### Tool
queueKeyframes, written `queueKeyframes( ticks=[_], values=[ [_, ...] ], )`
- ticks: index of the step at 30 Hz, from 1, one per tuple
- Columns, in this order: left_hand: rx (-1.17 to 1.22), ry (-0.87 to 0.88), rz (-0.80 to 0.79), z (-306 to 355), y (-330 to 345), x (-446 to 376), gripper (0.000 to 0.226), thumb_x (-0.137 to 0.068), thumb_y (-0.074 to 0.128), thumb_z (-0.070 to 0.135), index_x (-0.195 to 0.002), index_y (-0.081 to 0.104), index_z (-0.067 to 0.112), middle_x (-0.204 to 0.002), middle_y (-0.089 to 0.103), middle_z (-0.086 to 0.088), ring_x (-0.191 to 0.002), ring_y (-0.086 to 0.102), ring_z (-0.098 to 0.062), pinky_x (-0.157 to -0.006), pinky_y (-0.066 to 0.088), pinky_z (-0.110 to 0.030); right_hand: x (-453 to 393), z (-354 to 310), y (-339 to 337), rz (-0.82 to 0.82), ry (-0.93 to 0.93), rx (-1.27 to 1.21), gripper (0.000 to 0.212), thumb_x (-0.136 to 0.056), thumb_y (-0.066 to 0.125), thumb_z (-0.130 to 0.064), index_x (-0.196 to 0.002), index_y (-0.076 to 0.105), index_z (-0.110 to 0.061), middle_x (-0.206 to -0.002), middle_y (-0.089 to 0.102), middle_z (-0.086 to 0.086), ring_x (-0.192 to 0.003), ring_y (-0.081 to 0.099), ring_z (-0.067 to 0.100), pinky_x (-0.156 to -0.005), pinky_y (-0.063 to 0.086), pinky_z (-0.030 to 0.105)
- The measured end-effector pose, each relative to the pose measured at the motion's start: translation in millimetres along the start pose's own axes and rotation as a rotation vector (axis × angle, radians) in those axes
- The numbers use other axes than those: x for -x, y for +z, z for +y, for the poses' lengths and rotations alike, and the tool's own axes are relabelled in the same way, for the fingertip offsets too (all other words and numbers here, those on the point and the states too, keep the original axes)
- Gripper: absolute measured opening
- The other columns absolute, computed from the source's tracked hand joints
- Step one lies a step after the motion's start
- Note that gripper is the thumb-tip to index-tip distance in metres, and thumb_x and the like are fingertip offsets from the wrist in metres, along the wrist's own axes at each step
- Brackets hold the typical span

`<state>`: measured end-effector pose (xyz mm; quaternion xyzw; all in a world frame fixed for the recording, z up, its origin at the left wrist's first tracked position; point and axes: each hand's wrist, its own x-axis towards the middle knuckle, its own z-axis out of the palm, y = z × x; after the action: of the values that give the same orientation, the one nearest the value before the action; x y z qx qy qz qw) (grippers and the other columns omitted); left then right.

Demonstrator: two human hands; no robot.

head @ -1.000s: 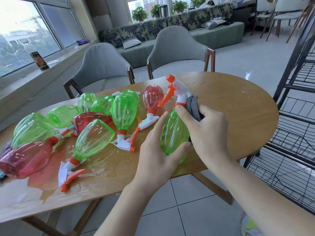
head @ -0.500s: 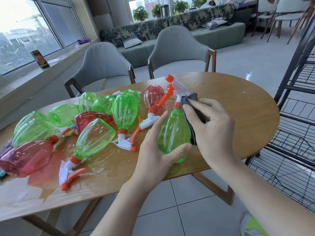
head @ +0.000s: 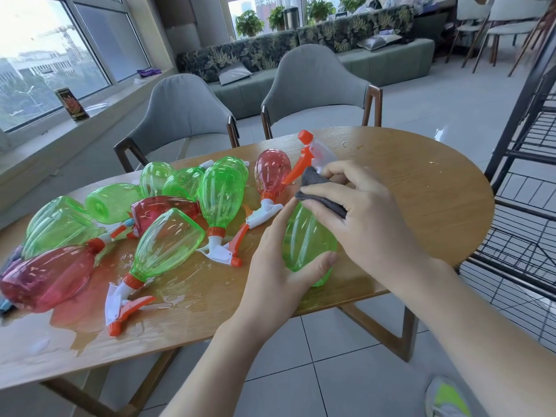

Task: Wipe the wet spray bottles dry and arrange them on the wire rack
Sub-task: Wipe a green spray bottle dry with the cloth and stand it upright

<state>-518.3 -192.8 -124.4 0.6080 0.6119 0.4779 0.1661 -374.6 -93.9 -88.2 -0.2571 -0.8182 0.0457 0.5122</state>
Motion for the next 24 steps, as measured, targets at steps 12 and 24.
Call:
queueKeyframes(
  ticks=[12, 24],
  values=[
    [0.079, -0.03, -0.004, -2, -6, 2, 0.082, -0.088, 0.076, 0.054, -0.159, 0.035, 0.048, -0.151, 0.038, 0.049, -0.145, 0.028, 0.024, -0.104, 0.024, 0.006, 5, 28, -20, 0.09, 0.089, -0.013, 0.016, -0.086, 0.081, -0.004, -0.101, 0.082, -0.009, -0.105, 0.072, 0.007, -0.091, 0.061, 0.007, -0.081, 0.049, 0.013],
    [0.031, -0.002, -0.085, -1, -10, 1, 0.084, -0.091, 0.079, 0.046, -0.161, 0.034, 0.048, -0.158, 0.038, 0.04, -0.15, 0.027, 0.017, -0.112, 0.025, -0.001, -32, 6, -11, 0.317, 0.079, -0.21, 0.031, -0.098, 0.071, -0.015, -0.127, 0.069, -0.004, -0.115, 0.066, -0.006, -0.11, 0.064, 0.004, -0.098, 0.05, 0.018]
  ],
)
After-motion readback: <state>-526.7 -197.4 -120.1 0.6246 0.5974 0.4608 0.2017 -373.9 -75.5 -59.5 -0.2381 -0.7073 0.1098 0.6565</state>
